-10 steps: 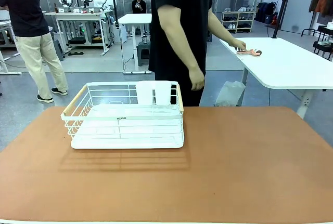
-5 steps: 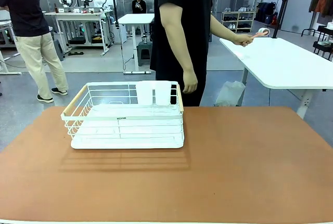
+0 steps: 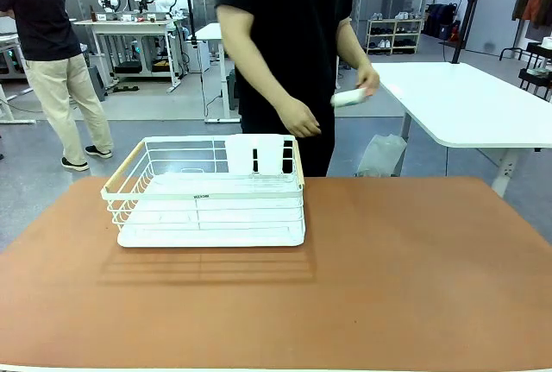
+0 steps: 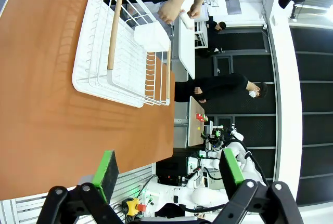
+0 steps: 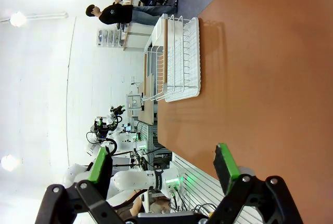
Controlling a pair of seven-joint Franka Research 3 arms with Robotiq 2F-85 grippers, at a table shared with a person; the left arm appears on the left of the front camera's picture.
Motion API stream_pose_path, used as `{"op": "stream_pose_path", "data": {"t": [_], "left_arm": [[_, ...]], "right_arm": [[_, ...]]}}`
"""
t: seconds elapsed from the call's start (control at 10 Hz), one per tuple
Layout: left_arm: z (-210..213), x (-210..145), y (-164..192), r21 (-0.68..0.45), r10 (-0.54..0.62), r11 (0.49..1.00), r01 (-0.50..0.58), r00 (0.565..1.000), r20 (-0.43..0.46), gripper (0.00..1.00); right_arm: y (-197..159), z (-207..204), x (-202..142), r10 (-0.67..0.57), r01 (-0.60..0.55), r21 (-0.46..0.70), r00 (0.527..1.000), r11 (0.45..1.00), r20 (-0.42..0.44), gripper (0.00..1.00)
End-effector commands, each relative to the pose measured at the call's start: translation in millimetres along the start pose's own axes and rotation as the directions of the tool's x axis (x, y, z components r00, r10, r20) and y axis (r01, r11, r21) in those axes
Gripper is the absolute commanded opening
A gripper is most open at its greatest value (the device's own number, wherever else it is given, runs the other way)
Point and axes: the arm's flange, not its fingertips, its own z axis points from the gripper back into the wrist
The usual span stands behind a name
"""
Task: Clean the table.
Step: Pick up the Lint Roller when the human hands it over.
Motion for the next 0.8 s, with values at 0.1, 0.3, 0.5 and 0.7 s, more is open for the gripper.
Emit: {"op": "stream_pose_path", "data": {"t": [0.1,0.3,0.5,0.7], "left_arm": [[3.5,-0.7,-3.0,-0.021,-0.014,1.000,0.014,1.000,0.002,1.00],[3.5,-0.7,-3.0,-0.021,-0.014,1.000,0.014,1.000,0.002,1.00],[3.5,-0.7,-3.0,-0.021,-0.014,1.000,0.014,1.000,0.002,1.00],[3.5,-0.7,-3.0,-0.021,-0.014,1.000,0.014,1.000,0.002,1.00]], "right_arm": [[2.5,1.7,-1.1,0.009,-0.009,0.010,1.000,1.000,-0.004,1.00],[2.5,1.7,-1.1,0.009,-0.009,0.010,1.000,1.000,-0.004,1.00],[2.5,1.7,-1.1,0.009,-0.009,0.010,1.000,1.000,-0.004,1.00],[2.5,1.7,-1.1,0.009,-0.009,0.010,1.000,1.000,-0.004,1.00]]}}
